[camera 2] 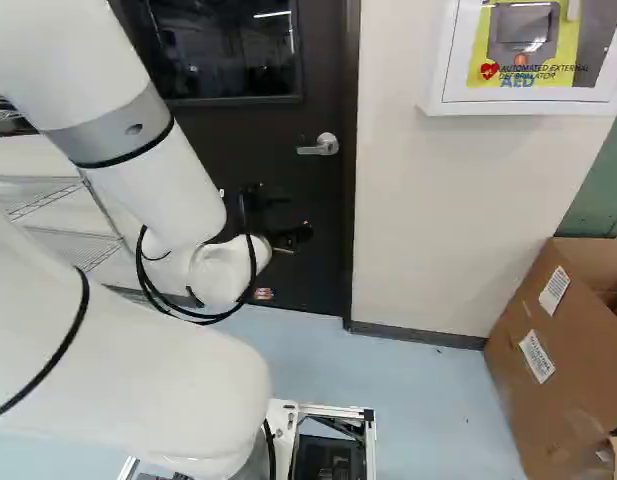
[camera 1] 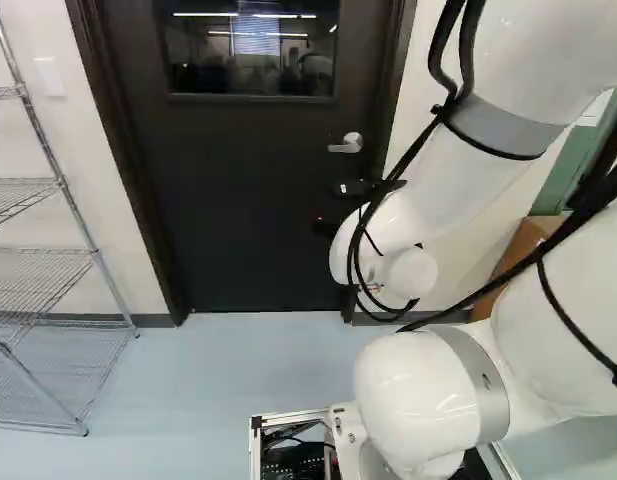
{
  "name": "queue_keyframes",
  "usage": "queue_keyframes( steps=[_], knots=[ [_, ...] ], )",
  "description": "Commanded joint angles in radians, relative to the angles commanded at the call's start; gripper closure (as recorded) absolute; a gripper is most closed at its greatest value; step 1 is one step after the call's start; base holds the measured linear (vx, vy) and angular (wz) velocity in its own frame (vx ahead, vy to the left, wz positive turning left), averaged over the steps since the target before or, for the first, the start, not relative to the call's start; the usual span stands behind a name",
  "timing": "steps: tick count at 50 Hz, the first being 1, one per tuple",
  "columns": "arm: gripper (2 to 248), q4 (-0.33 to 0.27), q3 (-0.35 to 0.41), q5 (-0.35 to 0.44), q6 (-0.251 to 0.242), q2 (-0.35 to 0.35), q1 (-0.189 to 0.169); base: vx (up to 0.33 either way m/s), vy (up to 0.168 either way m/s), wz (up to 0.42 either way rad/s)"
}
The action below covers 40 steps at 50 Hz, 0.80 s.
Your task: Open the door and move inside
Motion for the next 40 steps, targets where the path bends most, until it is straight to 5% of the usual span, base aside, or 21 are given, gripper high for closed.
queue_keyframes(
  steps=[25, 40],
  knots=[
    [3, 0.000, 0.000, 0.000, 0.000, 0.000, 0.000, 0.096, 0.098, -0.040],
    [3, 0.000, 0.000, 0.000, 0.000, 0.000, 0.000, 0.007, 0.008, -0.002]
  ],
)
